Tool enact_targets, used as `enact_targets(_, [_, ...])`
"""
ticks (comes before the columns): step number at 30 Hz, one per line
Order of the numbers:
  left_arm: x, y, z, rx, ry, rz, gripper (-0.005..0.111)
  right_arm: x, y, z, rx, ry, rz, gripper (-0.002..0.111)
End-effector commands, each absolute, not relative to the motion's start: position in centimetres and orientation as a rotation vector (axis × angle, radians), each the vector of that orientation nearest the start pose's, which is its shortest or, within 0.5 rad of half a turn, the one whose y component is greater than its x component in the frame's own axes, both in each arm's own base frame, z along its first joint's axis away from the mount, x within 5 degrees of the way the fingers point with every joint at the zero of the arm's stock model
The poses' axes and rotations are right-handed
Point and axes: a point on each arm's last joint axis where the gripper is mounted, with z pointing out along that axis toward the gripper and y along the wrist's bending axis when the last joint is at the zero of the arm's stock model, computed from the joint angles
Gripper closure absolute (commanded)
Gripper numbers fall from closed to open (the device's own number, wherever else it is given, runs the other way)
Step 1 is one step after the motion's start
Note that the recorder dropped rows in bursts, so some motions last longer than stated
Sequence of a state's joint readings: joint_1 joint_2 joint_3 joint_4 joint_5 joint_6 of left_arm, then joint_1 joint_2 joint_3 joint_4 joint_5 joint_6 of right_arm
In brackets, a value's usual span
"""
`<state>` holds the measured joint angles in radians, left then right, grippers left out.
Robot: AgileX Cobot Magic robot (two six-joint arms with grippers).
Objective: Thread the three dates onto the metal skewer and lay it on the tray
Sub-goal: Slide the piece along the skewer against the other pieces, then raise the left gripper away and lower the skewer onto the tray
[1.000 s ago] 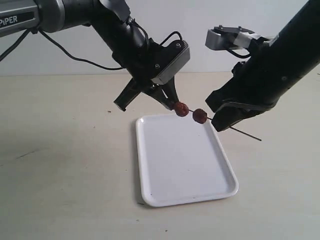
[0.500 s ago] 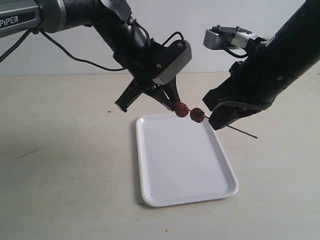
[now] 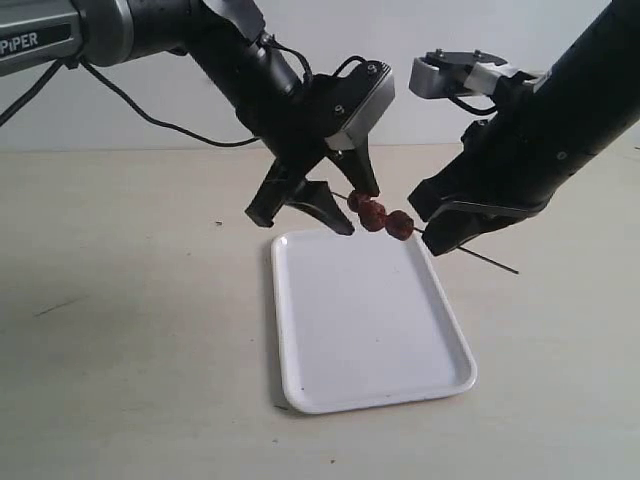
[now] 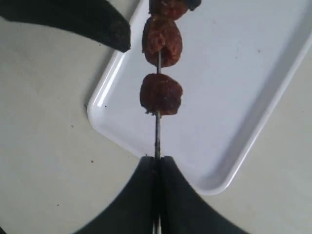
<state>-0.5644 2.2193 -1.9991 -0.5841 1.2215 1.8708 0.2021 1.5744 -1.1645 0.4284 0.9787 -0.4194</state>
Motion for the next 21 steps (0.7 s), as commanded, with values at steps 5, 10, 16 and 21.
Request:
enact_targets(5, [37.0, -29.3, 26.2, 2.232, 1.271, -0.476, 0.049, 30.0, 8.8, 26.6, -0.510, 2.768, 0.417, 0.108])
enact_targets(10, [36.6, -28.6, 27.9, 2.199, 1.355, -0.428, 0.049, 30.0, 8.7, 26.6, -0.474, 2.774, 0.407, 0.108])
enact_targets(16, [36.2, -26.7, 30.7, 1.772, 2.005, -0.388, 0.049, 30.4, 9.0, 26.2, -0.327, 2.747, 0.437, 0.108])
enact_targets(21, [35.9, -24.4, 32.4, 1.388, 2.306, -0.443, 0.095, 29.6, 10.8, 23.4, -0.183, 2.682, 0.444, 0.108])
